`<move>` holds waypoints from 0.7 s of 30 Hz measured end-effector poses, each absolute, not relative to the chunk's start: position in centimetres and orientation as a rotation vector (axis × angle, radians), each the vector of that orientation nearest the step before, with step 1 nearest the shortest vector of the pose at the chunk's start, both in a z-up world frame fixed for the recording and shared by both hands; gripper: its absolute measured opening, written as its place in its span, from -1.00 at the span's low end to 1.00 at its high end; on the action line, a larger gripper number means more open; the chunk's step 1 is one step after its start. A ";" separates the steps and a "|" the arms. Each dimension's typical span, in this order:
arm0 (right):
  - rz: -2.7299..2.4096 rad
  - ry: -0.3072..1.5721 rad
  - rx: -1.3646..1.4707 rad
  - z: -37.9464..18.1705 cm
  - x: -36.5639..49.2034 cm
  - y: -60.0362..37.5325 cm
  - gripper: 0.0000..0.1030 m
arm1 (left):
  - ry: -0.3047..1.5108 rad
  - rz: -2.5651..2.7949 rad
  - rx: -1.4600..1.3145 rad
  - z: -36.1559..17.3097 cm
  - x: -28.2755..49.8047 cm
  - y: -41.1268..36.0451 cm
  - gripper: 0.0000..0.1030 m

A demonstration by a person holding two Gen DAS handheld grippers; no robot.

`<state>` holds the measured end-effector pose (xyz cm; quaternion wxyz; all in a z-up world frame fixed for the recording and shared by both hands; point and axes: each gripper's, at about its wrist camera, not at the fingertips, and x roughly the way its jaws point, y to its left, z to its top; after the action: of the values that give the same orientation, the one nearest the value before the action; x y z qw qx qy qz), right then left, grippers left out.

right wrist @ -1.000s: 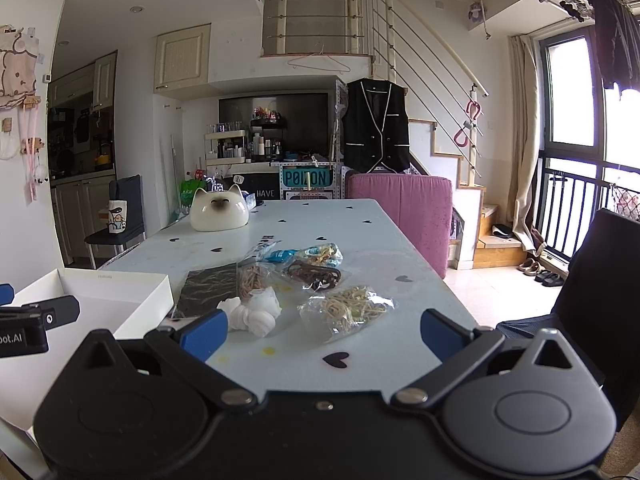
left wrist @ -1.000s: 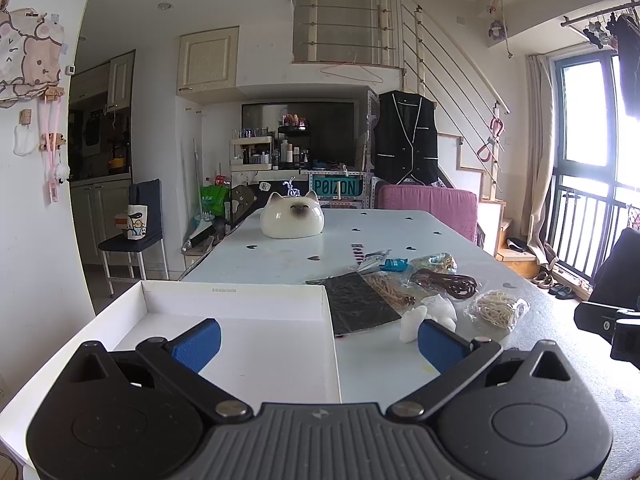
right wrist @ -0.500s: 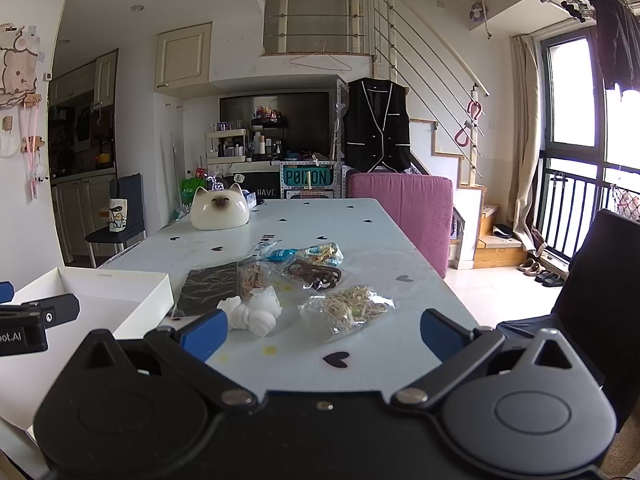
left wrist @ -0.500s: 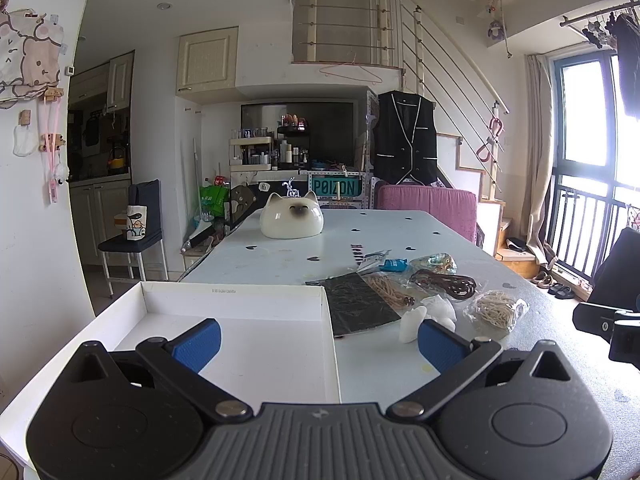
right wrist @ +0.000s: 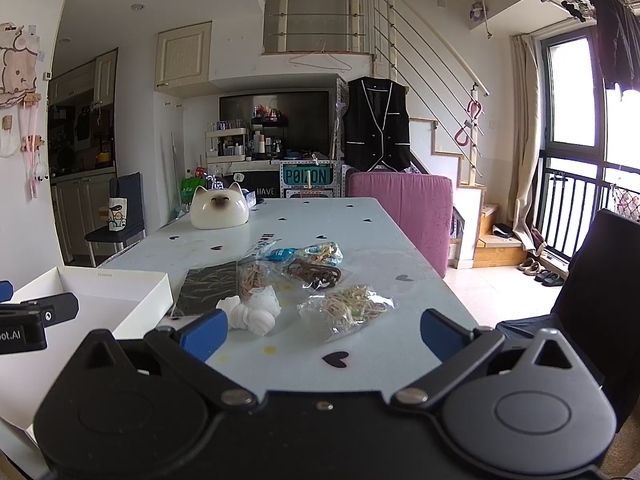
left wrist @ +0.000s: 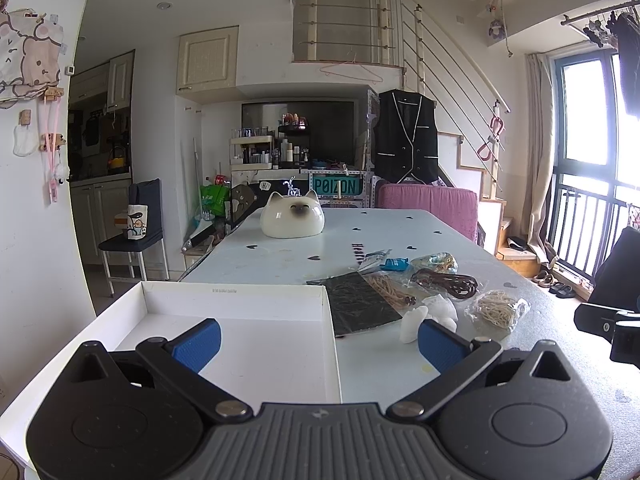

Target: Organize soft objects

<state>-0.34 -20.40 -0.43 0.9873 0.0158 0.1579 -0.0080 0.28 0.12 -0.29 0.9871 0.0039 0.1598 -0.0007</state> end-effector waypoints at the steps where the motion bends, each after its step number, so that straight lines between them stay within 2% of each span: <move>1: -0.016 0.317 0.031 -0.4 -0.4 -20.4 1.00 | 0.321 -0.001 0.008 -0.3 0.3 0.1 1.00; 21: -0.018 0.314 0.031 -0.8 -0.4 -20.6 1.00 | 0.324 0.002 0.005 -0.5 0.4 0.0 1.00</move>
<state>-0.36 -20.59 -0.79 0.9876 0.0154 0.1562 -0.0089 0.43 0.01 -0.53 0.9869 0.0027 0.1615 0.0011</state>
